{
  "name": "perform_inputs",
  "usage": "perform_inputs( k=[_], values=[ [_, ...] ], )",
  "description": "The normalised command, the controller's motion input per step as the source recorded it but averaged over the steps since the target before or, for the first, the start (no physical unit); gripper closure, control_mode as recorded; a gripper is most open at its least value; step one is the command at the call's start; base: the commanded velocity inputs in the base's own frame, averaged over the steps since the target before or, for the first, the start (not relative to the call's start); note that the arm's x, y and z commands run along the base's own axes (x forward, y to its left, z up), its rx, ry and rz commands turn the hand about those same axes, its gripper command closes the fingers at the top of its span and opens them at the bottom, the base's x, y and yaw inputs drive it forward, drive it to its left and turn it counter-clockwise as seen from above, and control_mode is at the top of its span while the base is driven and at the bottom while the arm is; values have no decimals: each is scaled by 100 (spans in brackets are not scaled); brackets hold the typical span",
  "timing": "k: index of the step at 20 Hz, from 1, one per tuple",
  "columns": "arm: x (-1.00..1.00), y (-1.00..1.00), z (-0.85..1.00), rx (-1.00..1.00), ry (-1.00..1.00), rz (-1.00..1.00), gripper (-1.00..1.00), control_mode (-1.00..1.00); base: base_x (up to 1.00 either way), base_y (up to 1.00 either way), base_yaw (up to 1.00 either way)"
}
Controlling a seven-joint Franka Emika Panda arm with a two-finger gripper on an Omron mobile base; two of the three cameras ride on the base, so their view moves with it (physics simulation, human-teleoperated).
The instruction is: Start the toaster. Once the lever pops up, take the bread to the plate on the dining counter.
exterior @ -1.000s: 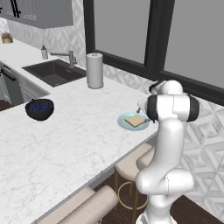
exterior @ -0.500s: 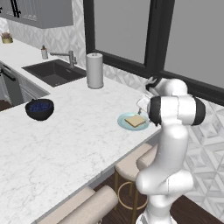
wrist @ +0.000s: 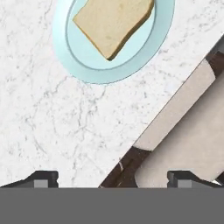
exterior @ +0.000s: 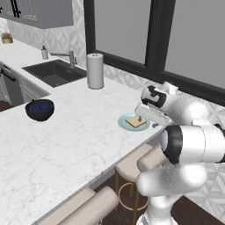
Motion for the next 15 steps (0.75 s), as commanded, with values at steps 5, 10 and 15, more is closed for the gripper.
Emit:
perform_inputs(
  k=[5, 10, 15],
  values=[
    [-100, 26, 56, -18, -10, 3, -100, -100, 0, 0, 0],
    [-100, 10, 58, -12, -3, 6, -100, -100, 0, 0, 0],
    [-100, 9, 13, -11, -6, 5, -100, -100, 0, 0, 0]
  ],
)
